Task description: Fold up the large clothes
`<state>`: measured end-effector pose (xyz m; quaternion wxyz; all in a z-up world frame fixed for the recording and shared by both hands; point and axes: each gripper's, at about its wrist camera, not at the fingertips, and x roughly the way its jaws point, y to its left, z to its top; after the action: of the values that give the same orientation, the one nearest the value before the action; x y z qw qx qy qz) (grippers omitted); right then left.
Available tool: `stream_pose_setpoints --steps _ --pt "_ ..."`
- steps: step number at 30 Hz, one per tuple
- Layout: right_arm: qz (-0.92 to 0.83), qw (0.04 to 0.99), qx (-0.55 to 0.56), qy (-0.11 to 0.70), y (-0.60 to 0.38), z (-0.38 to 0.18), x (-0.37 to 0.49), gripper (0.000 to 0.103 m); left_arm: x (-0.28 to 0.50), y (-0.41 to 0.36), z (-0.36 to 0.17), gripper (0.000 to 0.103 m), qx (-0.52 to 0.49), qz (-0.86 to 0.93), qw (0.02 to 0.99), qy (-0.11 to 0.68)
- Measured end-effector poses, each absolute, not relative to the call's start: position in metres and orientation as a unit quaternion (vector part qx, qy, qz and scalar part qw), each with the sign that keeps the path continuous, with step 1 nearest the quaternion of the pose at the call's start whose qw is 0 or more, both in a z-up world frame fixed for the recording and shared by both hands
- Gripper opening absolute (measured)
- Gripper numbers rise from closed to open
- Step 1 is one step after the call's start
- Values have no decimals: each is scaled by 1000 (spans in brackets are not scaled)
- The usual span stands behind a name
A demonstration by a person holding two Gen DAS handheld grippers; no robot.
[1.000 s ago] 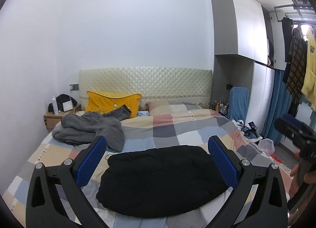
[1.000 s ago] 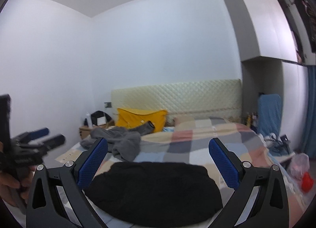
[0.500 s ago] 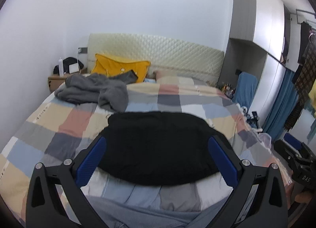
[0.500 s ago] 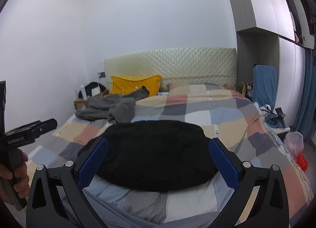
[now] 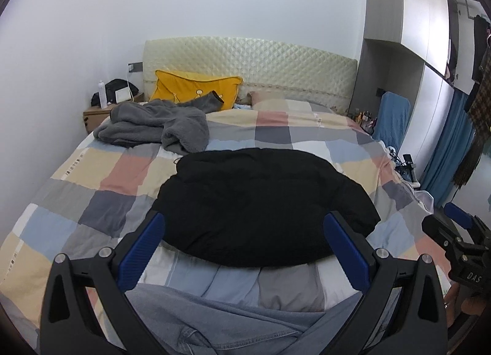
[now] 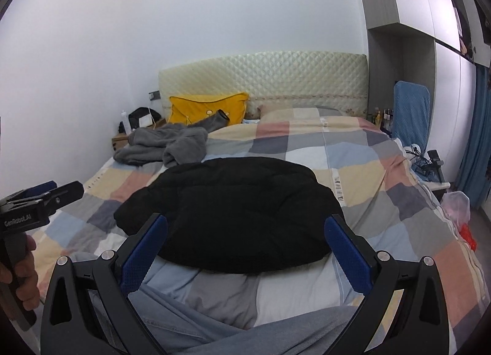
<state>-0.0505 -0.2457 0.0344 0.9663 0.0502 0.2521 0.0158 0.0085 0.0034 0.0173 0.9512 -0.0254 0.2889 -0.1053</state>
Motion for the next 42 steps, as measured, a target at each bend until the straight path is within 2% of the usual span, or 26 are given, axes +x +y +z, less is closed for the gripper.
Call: stream_pose_setpoints --steps 12,21,42 --pt "11 965 53 257 -248 31 -46 103 7 2 7 103 -40 -93 949 297" --pt "12 965 54 257 -247 31 -44 103 3 -6 8 103 3 -58 958 279" --pt "10 965 49 256 -246 29 -48 103 -2 3 8 103 -12 -56 958 282"
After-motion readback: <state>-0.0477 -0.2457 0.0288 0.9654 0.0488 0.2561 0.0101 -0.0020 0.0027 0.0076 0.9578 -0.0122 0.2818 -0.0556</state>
